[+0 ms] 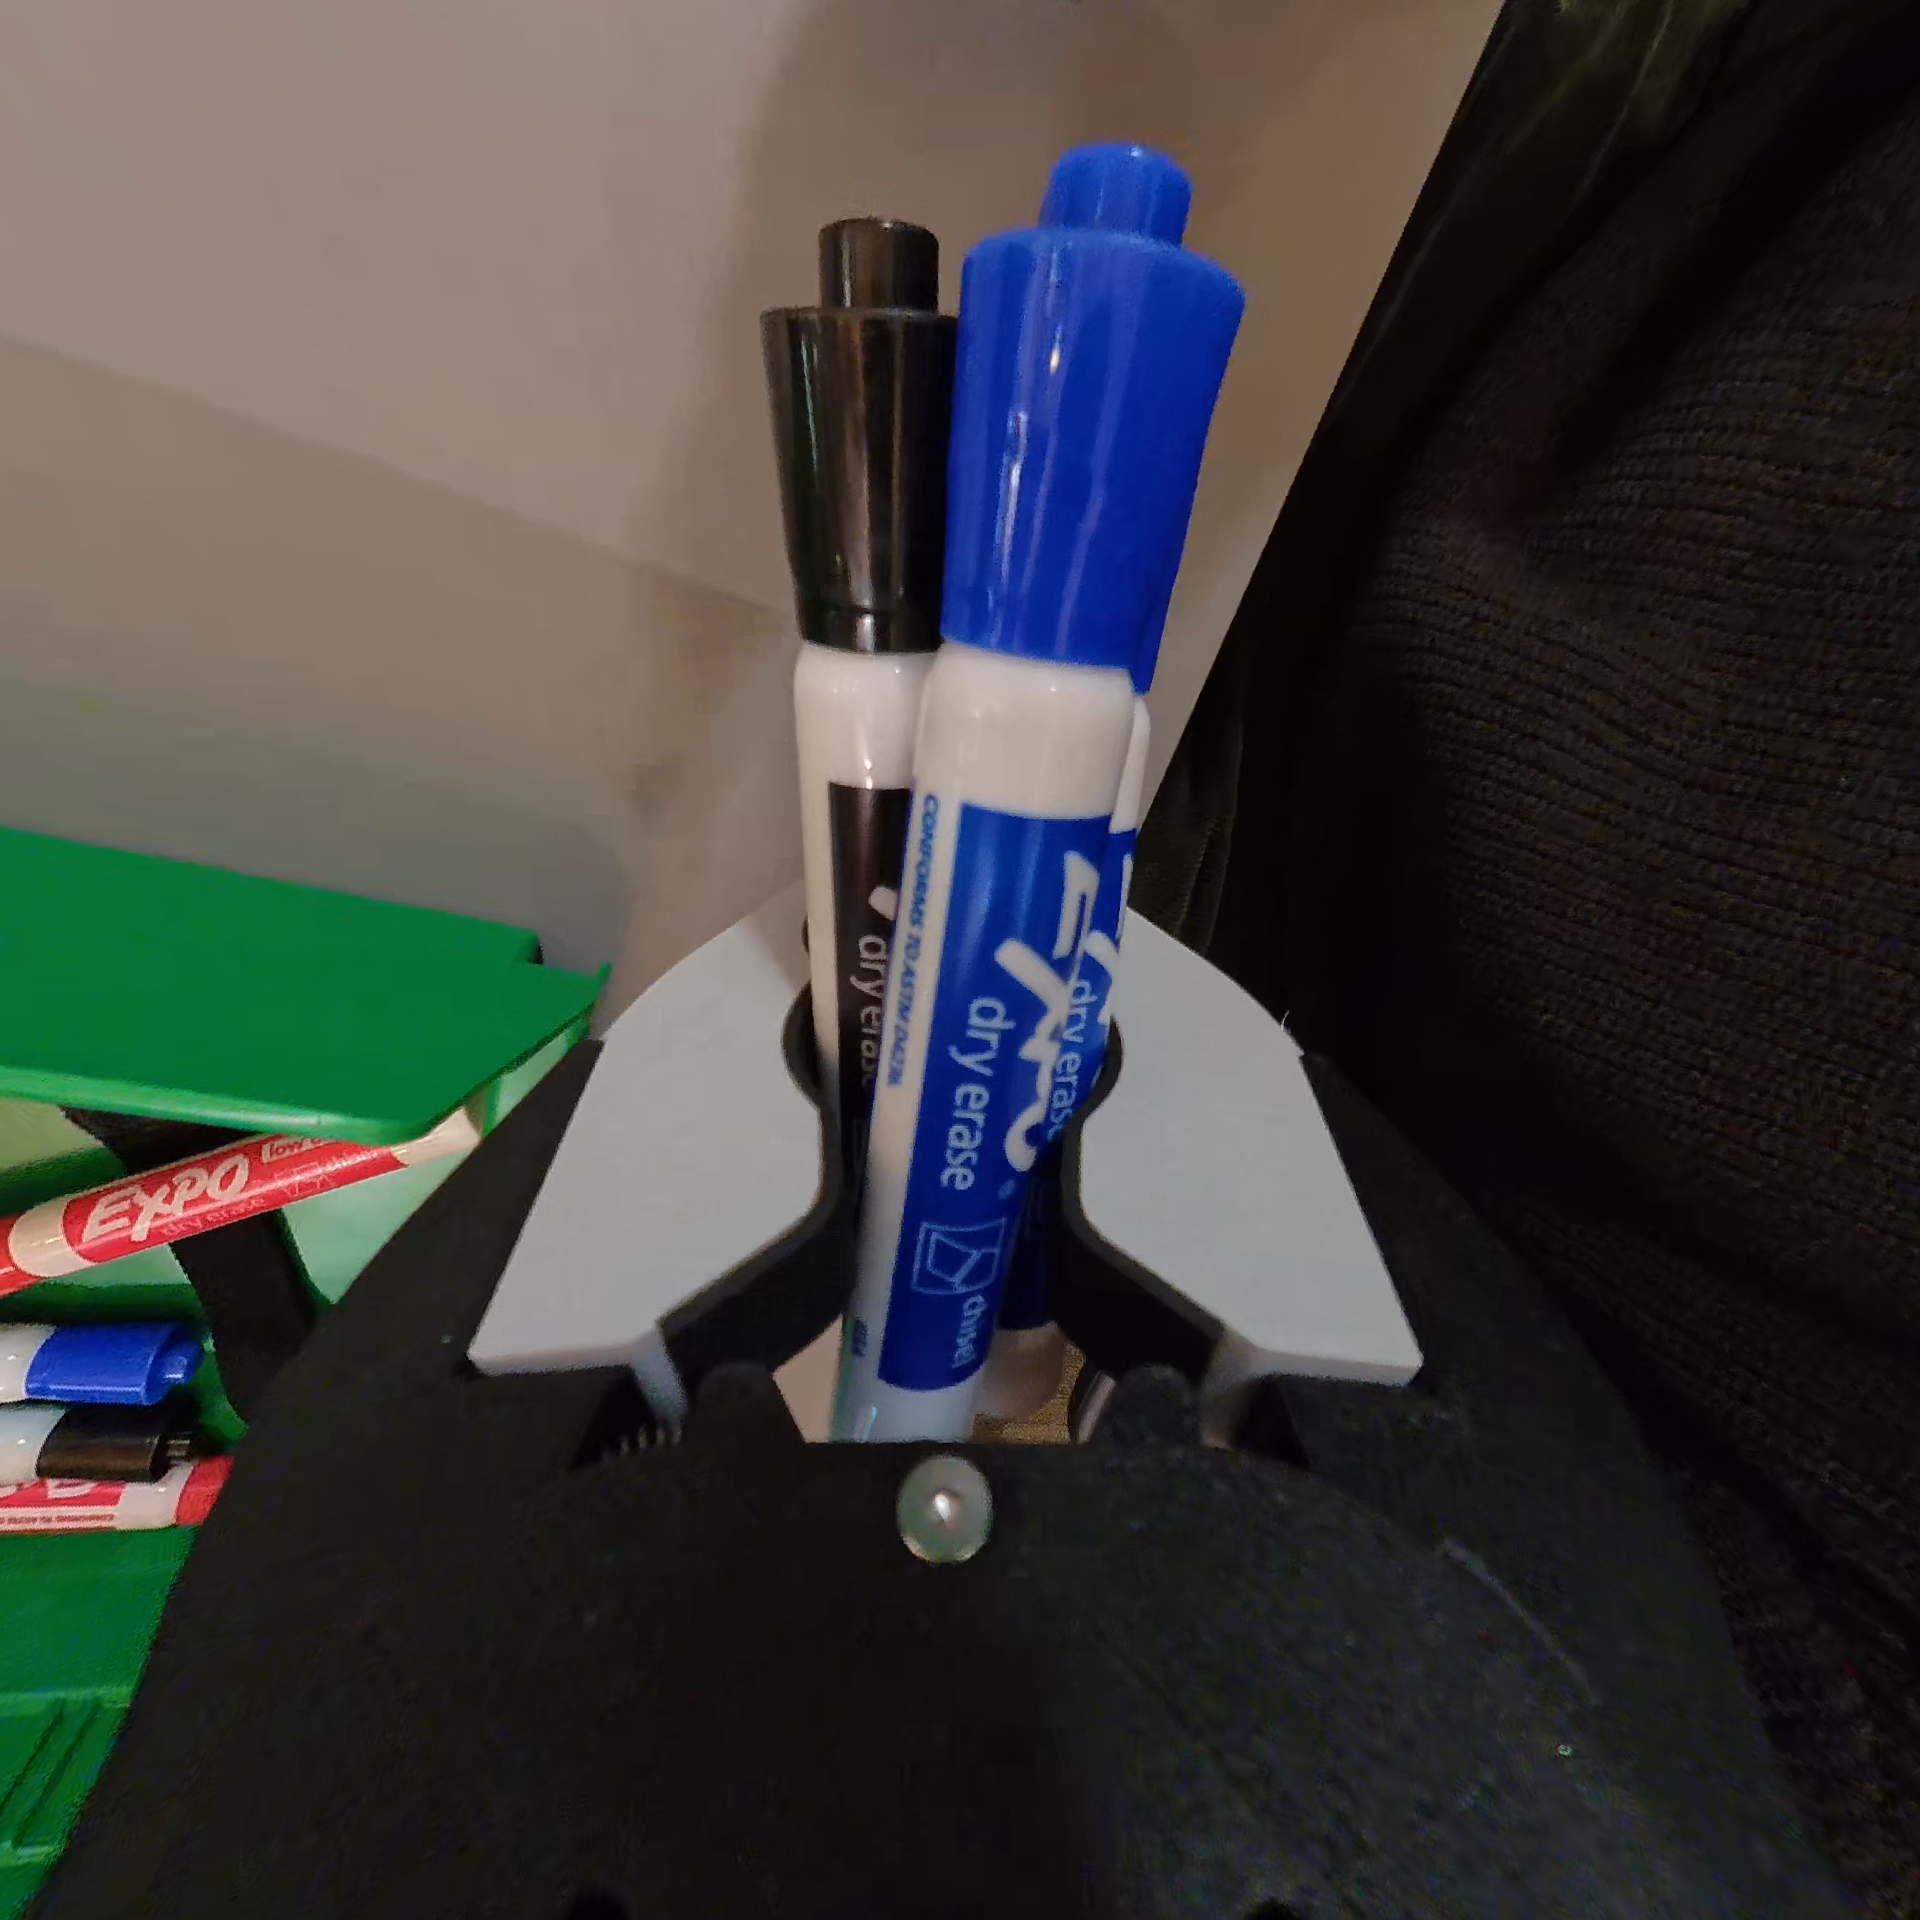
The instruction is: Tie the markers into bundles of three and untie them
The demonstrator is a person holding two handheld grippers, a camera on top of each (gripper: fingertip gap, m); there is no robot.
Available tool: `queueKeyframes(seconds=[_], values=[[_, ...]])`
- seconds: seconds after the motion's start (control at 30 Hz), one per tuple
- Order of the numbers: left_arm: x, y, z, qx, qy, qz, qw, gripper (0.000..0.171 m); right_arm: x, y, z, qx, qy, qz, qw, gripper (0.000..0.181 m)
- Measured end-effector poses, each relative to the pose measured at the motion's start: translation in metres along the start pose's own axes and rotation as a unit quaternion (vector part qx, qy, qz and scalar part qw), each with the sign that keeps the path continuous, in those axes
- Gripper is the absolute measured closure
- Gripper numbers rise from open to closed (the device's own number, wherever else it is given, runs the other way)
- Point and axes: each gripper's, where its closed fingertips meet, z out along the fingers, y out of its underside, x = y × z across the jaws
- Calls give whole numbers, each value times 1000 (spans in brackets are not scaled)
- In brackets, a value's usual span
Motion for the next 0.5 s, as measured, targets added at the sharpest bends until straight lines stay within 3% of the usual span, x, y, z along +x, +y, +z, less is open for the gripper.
queueKeyframes(seconds=[0.13,0.5], values=[[0,1,4,-5,4,0,1000,128,-28,-10,5,39,-78,37,996,136],[4,-3,8,-7,13,10,1000,128,-62,-11,20,61,-135,53,988,133]])
